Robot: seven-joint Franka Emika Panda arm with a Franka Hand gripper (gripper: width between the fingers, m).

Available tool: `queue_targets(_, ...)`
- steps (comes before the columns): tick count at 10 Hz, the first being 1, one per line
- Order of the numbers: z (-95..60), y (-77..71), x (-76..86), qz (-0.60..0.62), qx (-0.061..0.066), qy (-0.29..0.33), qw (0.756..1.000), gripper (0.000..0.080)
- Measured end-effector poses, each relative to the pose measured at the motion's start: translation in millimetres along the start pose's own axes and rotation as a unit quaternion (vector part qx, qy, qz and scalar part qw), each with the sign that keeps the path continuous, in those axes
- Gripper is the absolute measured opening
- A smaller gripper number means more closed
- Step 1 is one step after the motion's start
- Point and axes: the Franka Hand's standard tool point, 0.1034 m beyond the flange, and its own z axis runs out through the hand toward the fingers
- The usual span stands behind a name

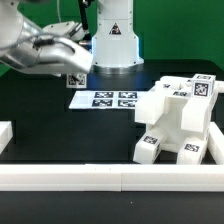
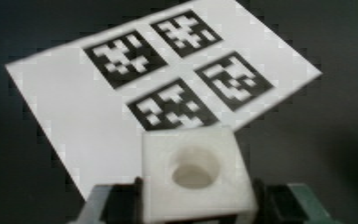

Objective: Assemble chair

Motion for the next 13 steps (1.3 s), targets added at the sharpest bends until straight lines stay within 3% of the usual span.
queue_targets(2,-13.7,-14.7,-4.9,-0.031,-0.004,0.048,0.998,0.0281)
queue_targets(6,-12.3,-12.4,-0.7,-0.038,-0.007,0.055,0.998,0.0281)
queue_targets(10,-25.5,-1.8,30.1,-0.172,-0.048,0.159,0.971,0.0281)
queue_targets(11,-25.1,-1.5,31.7,-0.219,-0.073,0.202,0.952,0.0281)
queue_targets(13,-18.6,2.3,29.1,-0.199,-0.069,0.199,0.957,0.0281)
